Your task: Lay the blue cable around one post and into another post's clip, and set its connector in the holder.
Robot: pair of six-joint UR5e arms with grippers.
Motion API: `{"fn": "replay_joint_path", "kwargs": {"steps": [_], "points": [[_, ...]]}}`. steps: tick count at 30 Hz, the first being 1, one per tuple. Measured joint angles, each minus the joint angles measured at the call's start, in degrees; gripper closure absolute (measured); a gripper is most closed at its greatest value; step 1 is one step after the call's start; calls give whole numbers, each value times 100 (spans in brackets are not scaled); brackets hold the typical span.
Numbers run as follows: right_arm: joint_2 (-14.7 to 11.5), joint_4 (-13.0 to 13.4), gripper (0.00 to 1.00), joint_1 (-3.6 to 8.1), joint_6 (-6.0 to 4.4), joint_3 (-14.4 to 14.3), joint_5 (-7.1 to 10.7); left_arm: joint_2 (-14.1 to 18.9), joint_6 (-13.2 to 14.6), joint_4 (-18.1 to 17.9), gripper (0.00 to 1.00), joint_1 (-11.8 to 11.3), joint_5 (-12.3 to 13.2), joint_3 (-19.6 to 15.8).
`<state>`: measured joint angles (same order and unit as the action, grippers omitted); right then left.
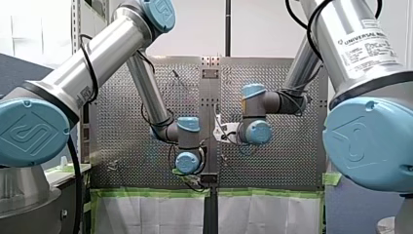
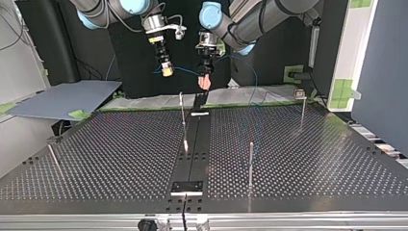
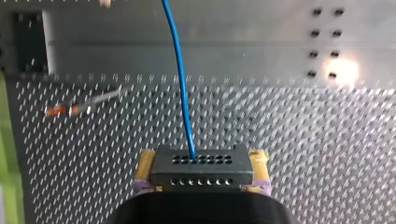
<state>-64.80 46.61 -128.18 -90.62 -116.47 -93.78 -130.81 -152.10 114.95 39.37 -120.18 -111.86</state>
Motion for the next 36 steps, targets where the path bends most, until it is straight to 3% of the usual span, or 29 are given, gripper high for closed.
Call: {"fn": "replay_joint_path", "kwargs": {"steps": [5, 10, 13, 17, 25, 29, 36], "points": [[11, 76, 99, 147, 102, -174, -294, 0, 295, 70, 86, 2, -275, 0], [21, 240, 99, 396, 83, -370, -543, 0, 557, 145, 86, -2, -525, 1], [40, 371, 99, 550, 27, -485, -498, 0, 734, 151, 86, 0, -596, 2], [175, 582, 99, 772, -22, -528, -320, 0, 986, 130, 86, 15, -495, 4], [642, 882, 99, 1220, 68, -217, -135, 0, 1411, 27, 86, 68, -110, 8], [852, 1049, 99, 1278, 67, -78, -100, -1, 1660, 19, 86, 62, 10, 18], [1257, 1248, 99, 1272, 145, 75, -37, -11, 2045, 84, 86, 28, 37, 132]]}}
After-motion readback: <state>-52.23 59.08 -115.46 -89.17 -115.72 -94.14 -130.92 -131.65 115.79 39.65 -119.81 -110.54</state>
